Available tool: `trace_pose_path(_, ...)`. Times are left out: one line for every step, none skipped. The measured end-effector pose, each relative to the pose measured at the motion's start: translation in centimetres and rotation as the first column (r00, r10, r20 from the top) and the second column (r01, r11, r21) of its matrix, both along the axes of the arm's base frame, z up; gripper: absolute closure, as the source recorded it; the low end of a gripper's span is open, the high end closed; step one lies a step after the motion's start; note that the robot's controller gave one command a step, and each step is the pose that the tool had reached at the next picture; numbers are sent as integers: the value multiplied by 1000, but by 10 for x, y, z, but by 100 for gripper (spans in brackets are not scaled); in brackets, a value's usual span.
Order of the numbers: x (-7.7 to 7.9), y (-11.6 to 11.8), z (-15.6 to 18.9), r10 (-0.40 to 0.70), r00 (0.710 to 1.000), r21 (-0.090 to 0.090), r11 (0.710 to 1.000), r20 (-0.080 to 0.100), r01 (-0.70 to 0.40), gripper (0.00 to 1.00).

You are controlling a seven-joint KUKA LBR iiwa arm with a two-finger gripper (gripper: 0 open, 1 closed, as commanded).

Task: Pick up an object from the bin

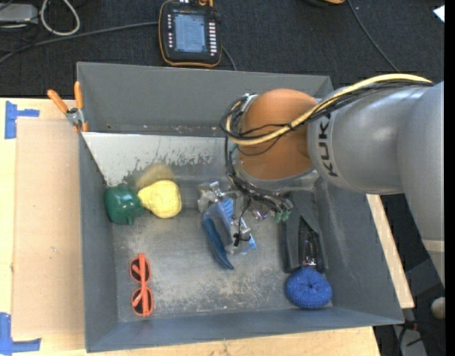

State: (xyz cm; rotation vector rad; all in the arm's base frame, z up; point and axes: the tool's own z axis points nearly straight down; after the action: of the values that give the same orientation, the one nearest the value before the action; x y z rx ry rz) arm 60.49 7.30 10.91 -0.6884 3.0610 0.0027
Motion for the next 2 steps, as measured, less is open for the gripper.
trace_pose_path(-9,6,-10,390,921,2,921,-7,-390,0)
trace_pose_path(13,10,-40,472,882,-2,882,-1,-472,0)
